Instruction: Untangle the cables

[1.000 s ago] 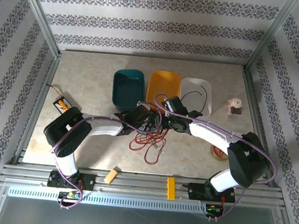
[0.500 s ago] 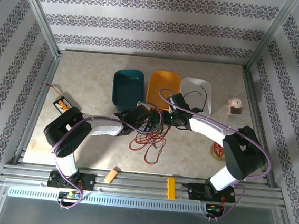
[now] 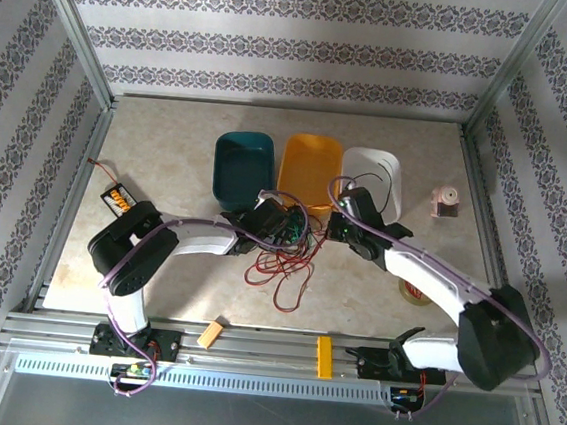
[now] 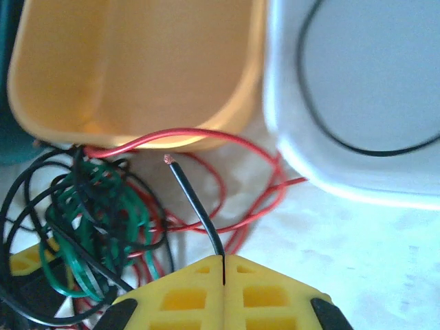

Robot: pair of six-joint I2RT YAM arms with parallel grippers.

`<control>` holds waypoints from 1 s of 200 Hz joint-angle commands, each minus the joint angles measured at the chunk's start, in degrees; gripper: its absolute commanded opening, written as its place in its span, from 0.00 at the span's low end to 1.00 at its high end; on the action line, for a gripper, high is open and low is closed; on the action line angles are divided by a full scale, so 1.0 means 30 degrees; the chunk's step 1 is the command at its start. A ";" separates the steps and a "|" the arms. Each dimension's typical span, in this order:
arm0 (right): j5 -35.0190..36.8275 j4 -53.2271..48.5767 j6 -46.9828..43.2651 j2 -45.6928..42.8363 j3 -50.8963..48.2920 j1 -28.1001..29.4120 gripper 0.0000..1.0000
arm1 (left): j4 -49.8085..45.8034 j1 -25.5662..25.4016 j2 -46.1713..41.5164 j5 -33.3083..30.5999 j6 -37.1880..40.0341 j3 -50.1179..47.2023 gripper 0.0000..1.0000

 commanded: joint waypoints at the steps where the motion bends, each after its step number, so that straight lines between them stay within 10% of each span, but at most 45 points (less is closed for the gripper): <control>1: 0.3037 -0.0905 0.1027 -0.1488 -0.1003 -0.0626 0.00 | -0.1314 -0.0242 0.0372 -0.0966 -0.0543 0.0506 0.93; 56: 0.5761 -0.2783 0.1580 -0.4899 -0.2185 -0.3591 0.00 | -0.1540 -0.0099 0.0299 -0.1295 -0.0926 0.0388 0.93; 200: 0.2287 -0.3874 -0.1348 -0.7662 -0.1077 -1.2345 0.00 | -0.2030 0.0373 0.0251 -0.1624 -0.1671 0.0144 0.92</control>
